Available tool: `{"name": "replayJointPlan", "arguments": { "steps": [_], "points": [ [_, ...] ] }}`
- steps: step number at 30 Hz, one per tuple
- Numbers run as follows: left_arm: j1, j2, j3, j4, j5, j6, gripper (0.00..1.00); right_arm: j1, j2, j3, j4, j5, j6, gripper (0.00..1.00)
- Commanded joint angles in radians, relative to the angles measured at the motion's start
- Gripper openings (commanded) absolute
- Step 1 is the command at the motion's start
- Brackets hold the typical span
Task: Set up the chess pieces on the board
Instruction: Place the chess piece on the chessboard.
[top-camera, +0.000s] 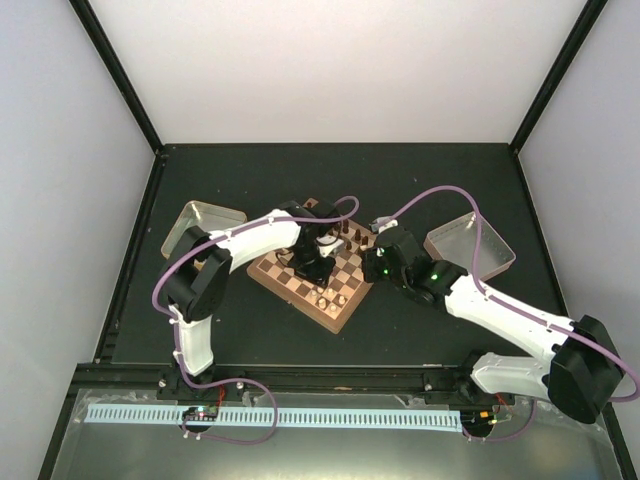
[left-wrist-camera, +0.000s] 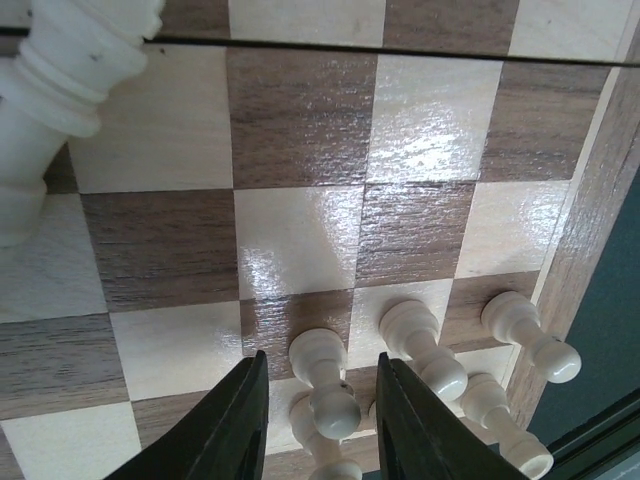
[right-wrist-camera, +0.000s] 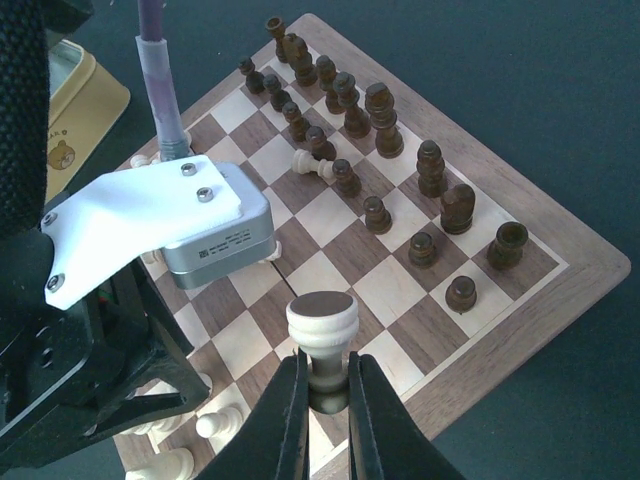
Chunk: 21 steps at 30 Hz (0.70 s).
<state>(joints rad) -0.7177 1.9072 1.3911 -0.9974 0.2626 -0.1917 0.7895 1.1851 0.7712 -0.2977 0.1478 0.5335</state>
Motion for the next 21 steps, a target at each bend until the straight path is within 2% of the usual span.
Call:
{"name": "replayJointPlan", "arguments": {
  "steps": [1, 8, 12, 17, 21],
  "points": [
    [-0.006, -0.019, 0.056, -0.001, -0.010, -0.011, 0.33, -0.005, -0.028, -0.004, 0.011, 0.000, 0.001, 0.09],
    [-0.003, -0.056, 0.054, 0.006, -0.045, -0.030, 0.35, -0.005, -0.048, -0.010, 0.026, -0.029, -0.006, 0.09],
    [0.010, -0.121, 0.031, 0.049, -0.065, -0.069, 0.36, -0.004, -0.048, -0.011, 0.058, -0.114, -0.041, 0.09],
    [0.067, -0.315, -0.088, 0.228, -0.041, -0.204, 0.38, -0.004, -0.037, -0.031, 0.163, -0.340, -0.104, 0.09],
    [0.129, -0.524, -0.259, 0.463, 0.074, -0.345, 0.43, -0.002, -0.019, -0.038, 0.255, -0.460, -0.143, 0.09]
  ]
}}
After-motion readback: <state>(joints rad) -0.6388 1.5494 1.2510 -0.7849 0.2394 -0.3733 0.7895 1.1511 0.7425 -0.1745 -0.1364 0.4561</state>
